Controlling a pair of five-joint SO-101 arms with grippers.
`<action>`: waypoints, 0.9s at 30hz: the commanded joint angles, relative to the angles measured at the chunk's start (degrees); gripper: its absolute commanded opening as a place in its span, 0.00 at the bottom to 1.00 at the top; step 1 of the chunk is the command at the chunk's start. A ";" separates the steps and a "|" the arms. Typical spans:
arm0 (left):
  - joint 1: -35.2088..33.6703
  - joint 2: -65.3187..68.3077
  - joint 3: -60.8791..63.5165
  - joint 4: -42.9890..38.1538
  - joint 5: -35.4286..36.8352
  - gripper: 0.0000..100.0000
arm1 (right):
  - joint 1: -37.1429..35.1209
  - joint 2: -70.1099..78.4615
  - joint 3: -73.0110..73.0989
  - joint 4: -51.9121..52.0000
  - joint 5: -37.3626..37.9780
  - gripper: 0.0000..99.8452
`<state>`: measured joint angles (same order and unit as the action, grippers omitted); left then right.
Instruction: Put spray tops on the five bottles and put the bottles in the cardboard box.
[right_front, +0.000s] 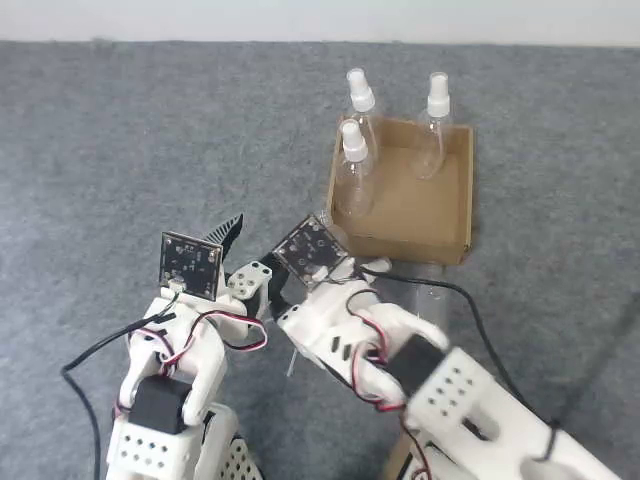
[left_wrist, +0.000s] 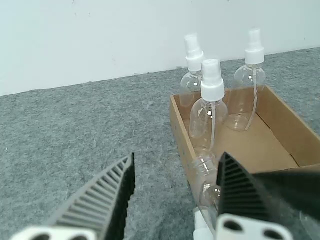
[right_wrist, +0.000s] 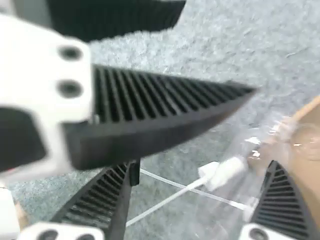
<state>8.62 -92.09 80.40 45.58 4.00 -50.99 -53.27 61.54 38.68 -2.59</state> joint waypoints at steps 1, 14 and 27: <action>-0.35 -0.62 -0.40 -1.23 -0.18 0.25 | 5.85 -11.56 -9.23 16.40 1.05 0.33; 0.53 2.55 -7.34 5.36 0.09 0.25 | 29.14 -10.15 -16.88 50.15 -2.90 0.33; 7.65 41.49 -28.44 12.31 1.49 0.33 | 28.70 12.35 -15.82 40.57 -11.34 0.33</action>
<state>15.74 -58.42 58.07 55.34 4.00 -22.51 -45.54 48.18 81.85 -12.35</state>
